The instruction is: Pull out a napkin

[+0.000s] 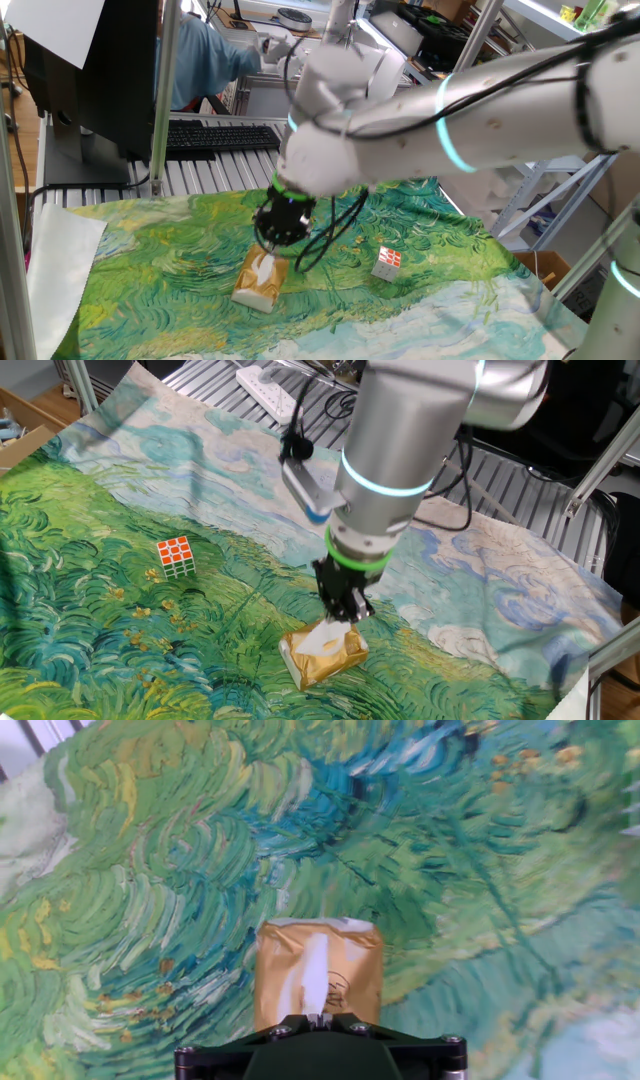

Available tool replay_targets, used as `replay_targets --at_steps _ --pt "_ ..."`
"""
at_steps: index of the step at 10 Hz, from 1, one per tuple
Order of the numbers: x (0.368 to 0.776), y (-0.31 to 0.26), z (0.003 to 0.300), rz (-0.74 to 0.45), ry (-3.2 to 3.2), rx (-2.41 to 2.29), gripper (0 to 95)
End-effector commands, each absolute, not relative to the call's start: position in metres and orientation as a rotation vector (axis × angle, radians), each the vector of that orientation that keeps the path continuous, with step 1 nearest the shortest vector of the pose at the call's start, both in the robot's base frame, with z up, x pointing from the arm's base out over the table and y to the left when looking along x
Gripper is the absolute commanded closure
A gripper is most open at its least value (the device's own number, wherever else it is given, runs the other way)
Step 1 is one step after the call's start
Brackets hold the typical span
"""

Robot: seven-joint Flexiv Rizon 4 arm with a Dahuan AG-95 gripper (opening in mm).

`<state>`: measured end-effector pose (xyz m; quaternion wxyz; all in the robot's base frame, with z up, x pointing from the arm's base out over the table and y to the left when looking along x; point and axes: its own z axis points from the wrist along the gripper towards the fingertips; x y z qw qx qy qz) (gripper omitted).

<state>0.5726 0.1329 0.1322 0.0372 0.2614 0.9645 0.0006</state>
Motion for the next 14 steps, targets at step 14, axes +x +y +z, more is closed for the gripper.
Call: replay_targets --at_steps 14 --pt "0.585 0.078 0.259 -0.039 3.108 0.696 95.0"
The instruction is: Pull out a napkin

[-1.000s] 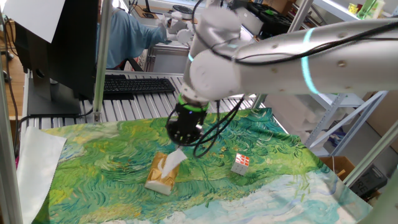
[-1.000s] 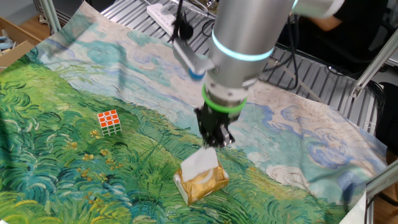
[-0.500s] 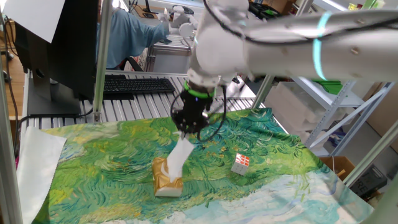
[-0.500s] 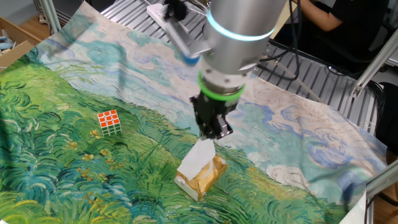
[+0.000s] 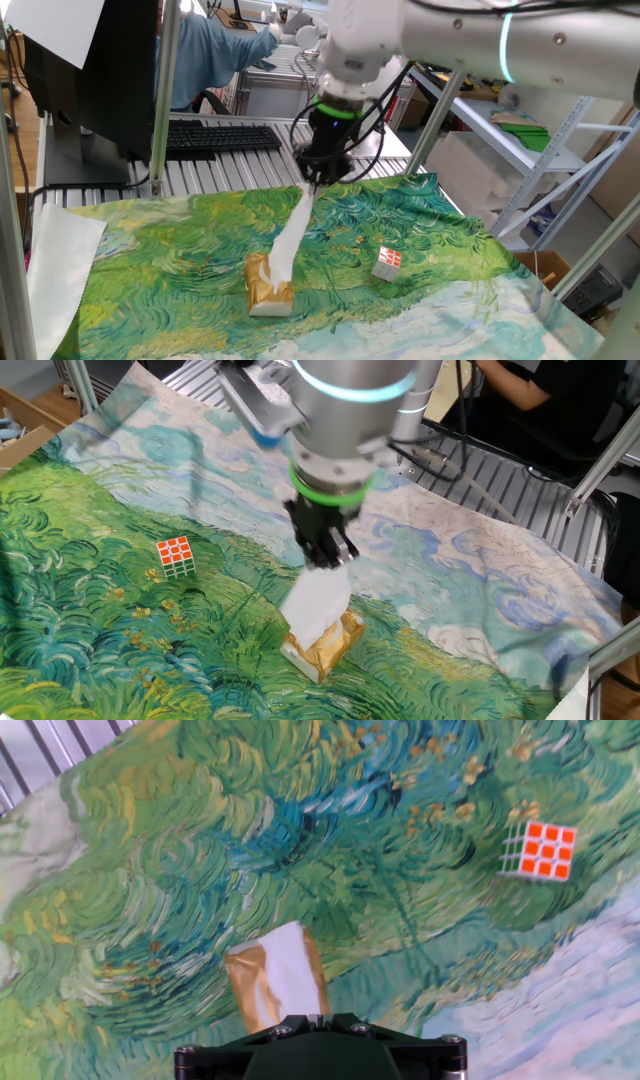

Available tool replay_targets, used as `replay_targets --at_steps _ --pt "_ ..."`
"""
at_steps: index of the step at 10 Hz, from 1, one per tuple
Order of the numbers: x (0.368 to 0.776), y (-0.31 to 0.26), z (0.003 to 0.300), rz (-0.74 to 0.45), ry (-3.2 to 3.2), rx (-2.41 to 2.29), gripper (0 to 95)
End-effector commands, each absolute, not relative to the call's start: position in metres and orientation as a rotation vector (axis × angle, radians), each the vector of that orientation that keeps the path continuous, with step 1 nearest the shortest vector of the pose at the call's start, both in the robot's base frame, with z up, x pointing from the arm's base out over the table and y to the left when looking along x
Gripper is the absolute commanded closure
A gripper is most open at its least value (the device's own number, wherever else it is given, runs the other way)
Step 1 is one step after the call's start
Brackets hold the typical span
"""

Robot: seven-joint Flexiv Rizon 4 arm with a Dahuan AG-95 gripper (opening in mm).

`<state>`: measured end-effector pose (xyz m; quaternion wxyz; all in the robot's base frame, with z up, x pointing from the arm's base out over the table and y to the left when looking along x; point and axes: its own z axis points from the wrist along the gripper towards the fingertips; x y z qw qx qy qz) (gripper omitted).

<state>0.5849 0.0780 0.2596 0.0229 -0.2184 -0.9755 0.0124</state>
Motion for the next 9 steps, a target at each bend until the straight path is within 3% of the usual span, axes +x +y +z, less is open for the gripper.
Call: replay_targets --at_steps 1,9 --pt "0.5846 0.0776 0.2595 0.042 -3.028 -0.672 95.0" --pt "0.5862 0.0735 0.2582 0.060 -3.044 -0.602 95.0"
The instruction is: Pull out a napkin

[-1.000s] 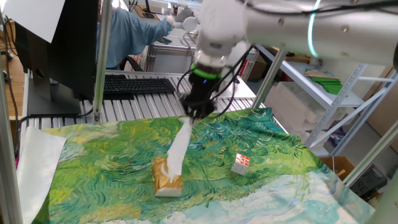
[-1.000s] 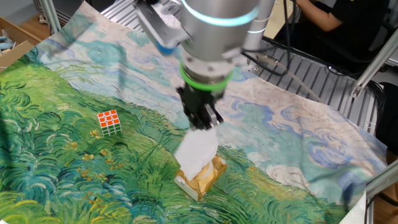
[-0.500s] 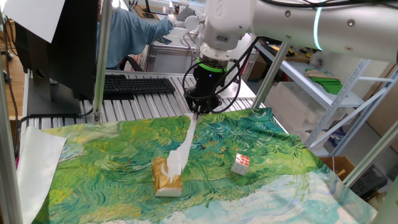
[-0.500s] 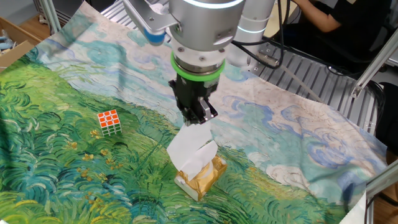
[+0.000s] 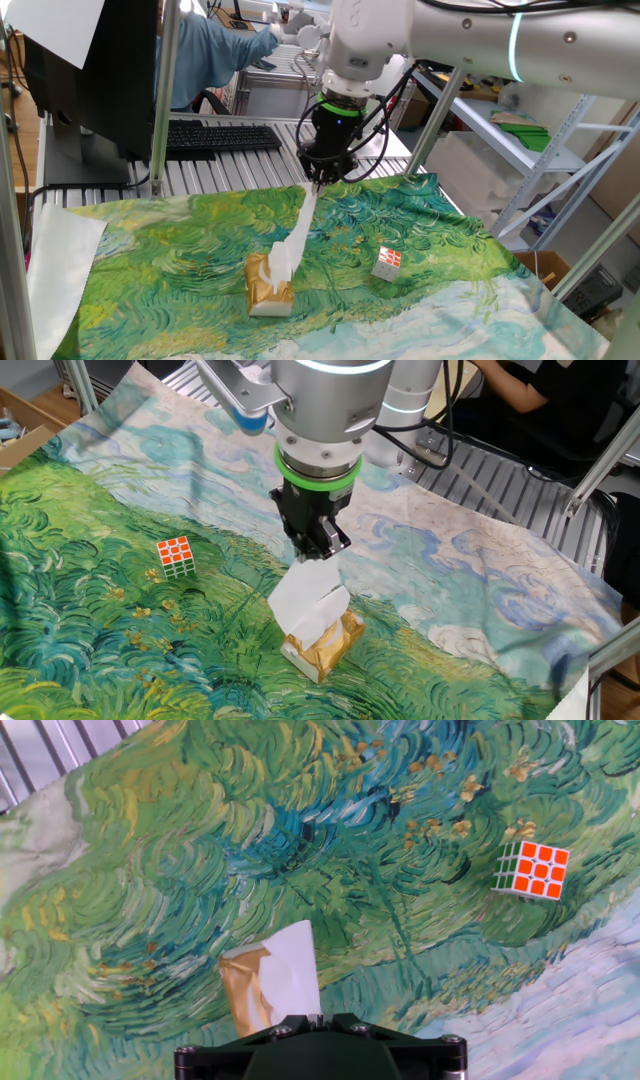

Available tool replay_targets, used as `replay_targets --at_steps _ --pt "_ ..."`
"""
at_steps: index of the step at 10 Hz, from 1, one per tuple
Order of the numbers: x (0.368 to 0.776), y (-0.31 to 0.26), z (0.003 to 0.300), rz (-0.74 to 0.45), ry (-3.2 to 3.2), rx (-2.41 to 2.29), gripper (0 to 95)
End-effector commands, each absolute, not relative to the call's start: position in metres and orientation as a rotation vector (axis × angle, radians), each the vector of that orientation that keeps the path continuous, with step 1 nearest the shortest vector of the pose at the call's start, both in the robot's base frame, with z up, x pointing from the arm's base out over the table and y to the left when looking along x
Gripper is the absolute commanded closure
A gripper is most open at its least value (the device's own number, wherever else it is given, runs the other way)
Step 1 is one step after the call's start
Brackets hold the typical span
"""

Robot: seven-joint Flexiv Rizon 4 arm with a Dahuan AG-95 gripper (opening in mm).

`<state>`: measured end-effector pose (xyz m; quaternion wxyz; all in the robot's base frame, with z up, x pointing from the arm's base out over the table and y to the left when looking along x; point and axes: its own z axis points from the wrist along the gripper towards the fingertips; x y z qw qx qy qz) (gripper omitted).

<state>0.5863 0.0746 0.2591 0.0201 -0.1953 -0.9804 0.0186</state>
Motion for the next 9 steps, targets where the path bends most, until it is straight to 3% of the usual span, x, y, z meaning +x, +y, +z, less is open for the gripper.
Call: replay_targets --at_steps 1,4,9 --pt "0.588 0.072 0.255 0.060 -3.045 -0.596 95.0" --pt "0.593 0.064 0.241 0.075 -3.059 -0.579 95.0" --pt "0.600 0.043 0.250 0.084 -3.065 -0.526 95.0"
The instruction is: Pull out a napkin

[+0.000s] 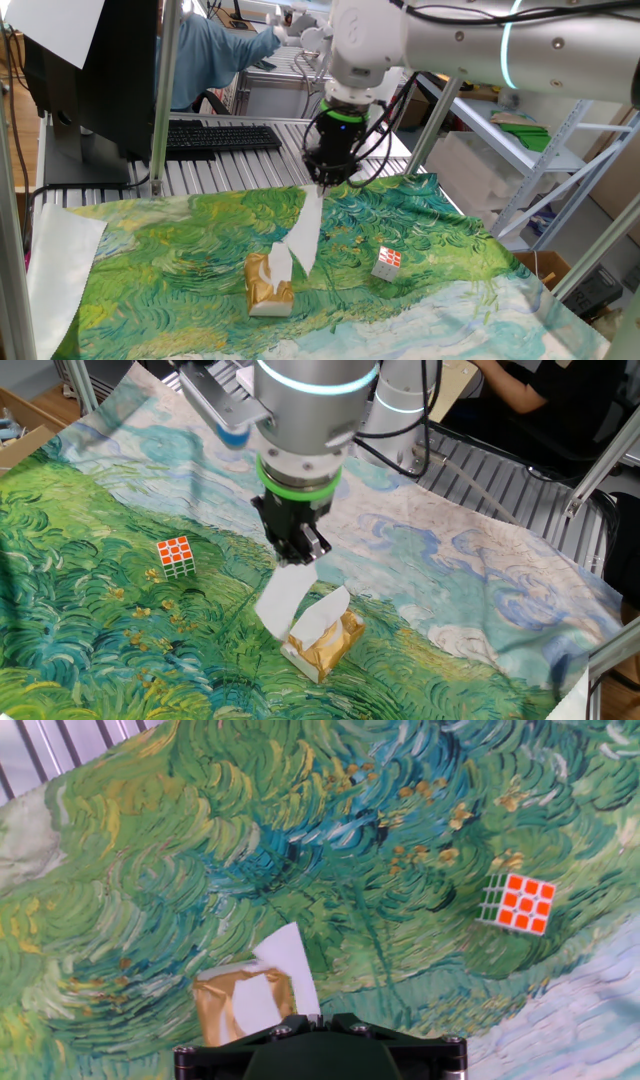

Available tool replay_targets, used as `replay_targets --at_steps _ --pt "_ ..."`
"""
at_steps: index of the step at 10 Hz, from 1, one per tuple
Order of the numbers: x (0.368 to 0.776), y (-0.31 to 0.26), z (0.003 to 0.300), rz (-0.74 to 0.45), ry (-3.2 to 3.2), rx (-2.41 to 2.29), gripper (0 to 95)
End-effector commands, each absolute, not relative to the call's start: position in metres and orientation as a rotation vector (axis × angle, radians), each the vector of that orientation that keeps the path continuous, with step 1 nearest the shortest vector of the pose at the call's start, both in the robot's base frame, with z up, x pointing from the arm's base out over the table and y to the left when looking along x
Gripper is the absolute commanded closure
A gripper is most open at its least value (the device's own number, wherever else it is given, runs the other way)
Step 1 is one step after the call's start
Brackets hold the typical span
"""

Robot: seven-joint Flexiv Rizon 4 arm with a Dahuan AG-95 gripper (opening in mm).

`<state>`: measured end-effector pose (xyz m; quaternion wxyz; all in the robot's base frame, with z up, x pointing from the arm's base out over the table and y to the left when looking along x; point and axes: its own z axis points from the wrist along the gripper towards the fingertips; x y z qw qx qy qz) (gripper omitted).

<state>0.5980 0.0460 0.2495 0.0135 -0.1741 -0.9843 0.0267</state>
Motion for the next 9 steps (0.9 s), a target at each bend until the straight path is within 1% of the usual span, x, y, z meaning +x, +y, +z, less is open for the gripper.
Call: replay_targets --at_steps 1,5,9 --pt "0.6006 0.0407 0.2516 0.084 -3.066 -0.516 95.0" --pt "0.6010 0.0383 0.2522 0.110 -3.078 -0.455 95.0" --pt "0.6010 0.0383 0.2522 0.108 -3.080 -0.437 95.0"
